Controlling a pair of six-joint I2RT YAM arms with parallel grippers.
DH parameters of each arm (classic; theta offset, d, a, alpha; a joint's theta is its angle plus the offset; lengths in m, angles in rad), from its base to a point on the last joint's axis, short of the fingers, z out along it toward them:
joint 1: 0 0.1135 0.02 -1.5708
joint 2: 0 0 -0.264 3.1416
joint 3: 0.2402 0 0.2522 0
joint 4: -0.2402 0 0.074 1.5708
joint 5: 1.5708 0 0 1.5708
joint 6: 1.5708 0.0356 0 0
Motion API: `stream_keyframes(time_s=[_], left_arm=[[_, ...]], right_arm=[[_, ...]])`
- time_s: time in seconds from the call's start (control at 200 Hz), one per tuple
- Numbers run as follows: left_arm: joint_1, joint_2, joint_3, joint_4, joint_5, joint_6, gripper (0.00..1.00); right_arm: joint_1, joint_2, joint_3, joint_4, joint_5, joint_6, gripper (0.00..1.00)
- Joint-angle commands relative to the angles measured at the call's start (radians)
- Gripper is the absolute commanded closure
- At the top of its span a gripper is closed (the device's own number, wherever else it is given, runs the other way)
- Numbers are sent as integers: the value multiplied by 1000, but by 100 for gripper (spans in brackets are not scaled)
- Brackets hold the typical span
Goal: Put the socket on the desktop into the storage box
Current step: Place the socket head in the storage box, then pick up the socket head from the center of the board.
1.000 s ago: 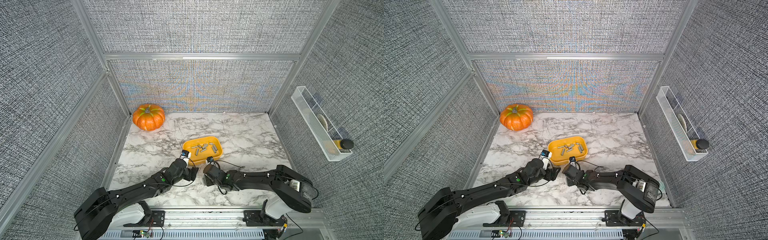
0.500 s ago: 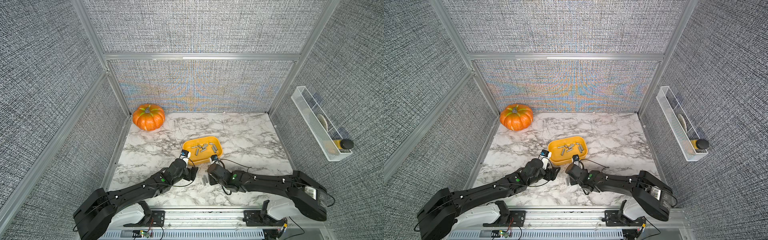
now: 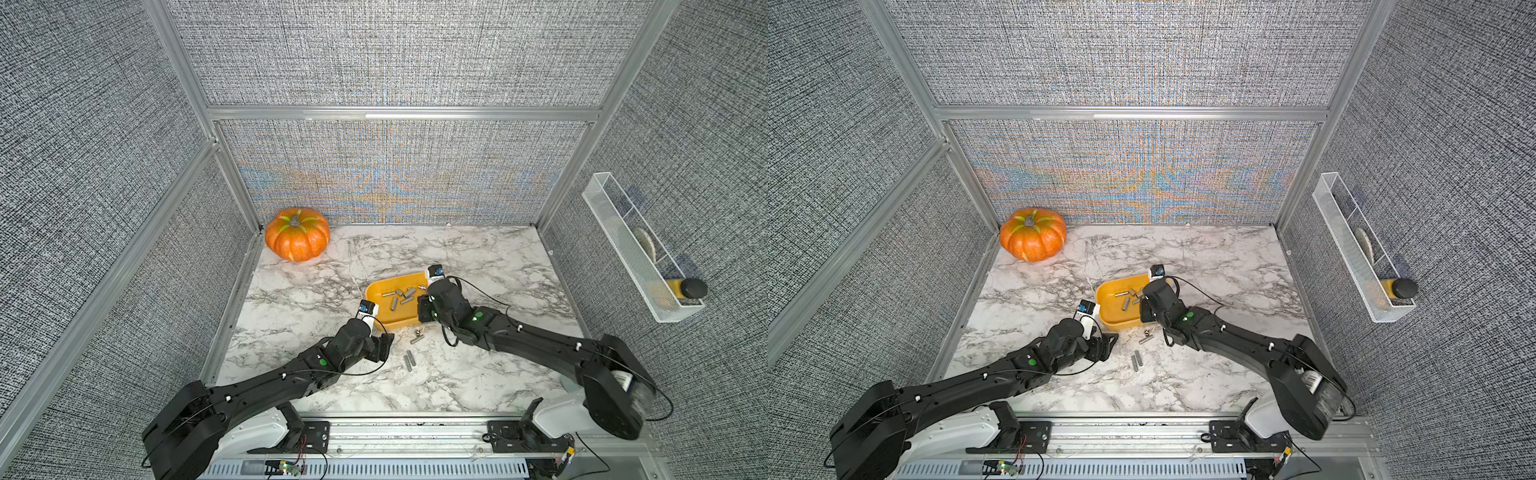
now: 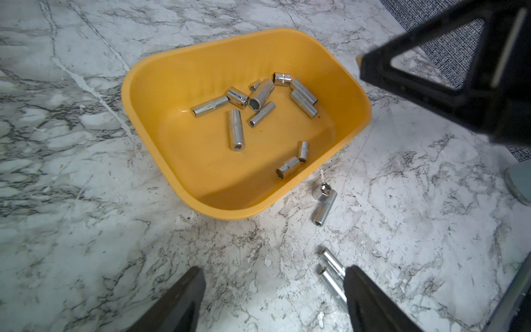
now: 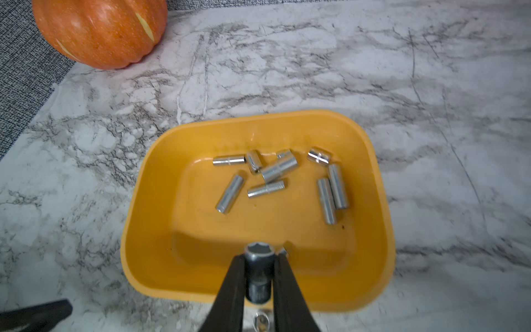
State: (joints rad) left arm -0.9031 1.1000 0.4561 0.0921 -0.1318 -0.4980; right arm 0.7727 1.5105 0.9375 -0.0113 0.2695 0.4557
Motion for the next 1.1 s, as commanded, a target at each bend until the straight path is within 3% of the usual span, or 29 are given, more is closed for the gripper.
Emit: stream_keyframes(time_s=[0.0,0.235,0.475,0.711,0.911,1.096], left_arm=[[-1,-10,-5,11,-17,-1,19],[-1,-18,-10,15,-15,-1,19],[0,-9,-7,17,-14,1,19],[0,-2,-5,15,-20,4,19],[-1,15,1,15,-21,5,19],[0,30,4,21,-4,6,19]], right_arm=[[-24,100,75,44,-47,-59,88],[-61,301,218,13,-69,-72,75],[-71,325,235,2,-66,-81,53],[-20,118,100,-33,-29,-64,52],[142,-113,-102,-103,36,52,53],[284,-204,-254,-138,56,212,60]])
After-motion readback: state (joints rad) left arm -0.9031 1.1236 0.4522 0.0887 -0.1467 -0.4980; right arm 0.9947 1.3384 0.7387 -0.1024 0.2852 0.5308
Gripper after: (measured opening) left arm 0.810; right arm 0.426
